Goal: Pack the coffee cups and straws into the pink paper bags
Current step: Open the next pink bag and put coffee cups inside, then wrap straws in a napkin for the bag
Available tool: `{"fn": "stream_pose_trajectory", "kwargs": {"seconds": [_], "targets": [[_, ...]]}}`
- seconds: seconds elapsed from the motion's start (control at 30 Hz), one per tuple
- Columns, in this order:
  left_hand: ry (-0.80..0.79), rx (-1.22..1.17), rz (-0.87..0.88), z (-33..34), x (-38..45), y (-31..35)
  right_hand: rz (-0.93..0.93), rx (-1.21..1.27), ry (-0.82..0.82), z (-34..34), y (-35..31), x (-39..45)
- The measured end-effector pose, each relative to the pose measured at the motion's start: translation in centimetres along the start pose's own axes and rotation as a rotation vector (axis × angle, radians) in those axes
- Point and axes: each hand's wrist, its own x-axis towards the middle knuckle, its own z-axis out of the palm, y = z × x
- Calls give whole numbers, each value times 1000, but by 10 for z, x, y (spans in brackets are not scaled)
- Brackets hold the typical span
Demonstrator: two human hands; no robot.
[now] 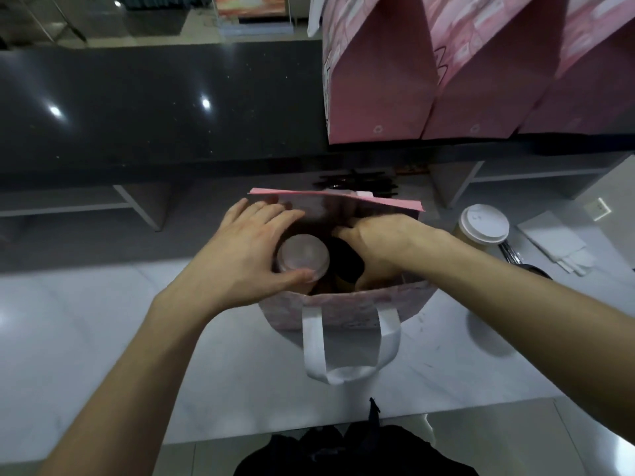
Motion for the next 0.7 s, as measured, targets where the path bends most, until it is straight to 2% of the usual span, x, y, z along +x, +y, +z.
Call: {"fn": "stream_pose_trajectory", "kwargs": {"seconds": [0.2, 0.33, 0.53, 0.7], "targets": [[158, 55, 7, -22, 4, 33, 47, 486, 344, -26, 34, -66], [145, 40, 53, -26, 30, 77, 145, 702, 578, -16, 77, -113], [137, 63, 122, -10, 90, 160, 374, 664, 586, 50, 183, -144], [147, 62, 81, 21, 138, 233, 562, 612, 484, 135, 279, -162]]}}
